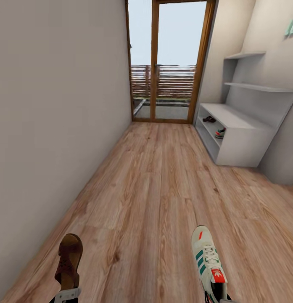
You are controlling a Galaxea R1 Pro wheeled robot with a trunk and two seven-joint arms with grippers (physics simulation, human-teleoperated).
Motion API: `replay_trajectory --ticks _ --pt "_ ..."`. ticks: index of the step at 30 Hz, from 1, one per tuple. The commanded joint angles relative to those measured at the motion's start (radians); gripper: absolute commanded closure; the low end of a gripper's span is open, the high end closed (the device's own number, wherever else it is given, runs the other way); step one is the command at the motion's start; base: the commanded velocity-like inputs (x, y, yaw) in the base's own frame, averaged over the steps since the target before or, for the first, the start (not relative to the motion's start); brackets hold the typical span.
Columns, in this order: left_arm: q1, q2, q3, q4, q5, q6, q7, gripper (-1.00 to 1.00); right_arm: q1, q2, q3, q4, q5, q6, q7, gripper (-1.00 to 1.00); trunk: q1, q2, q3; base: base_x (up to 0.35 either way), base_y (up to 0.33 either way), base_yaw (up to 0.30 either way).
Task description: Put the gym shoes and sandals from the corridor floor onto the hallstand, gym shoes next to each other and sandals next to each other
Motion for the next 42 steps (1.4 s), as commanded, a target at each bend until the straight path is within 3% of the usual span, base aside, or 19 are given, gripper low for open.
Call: replay_trajectory --ticks 1,42 --pt "-0.001 -0.001 0.009 0.0 -0.013 -0.004 -0.005 1.0 -0.001 -0.001 0.008 0.0 -0.005 -0.003 -0.006 1.0 0.0 0.0 -0.001 0.339 0.0 0.0" --pt "-0.001 -0.001 0.009 0.001 -0.013 -0.004 -0.005 1.0 -0.001 0.0 0.008 0.001 -0.005 -0.003 -0.006 1.0 0.0 0.0 -0.001 0.339 0.0 0.0"
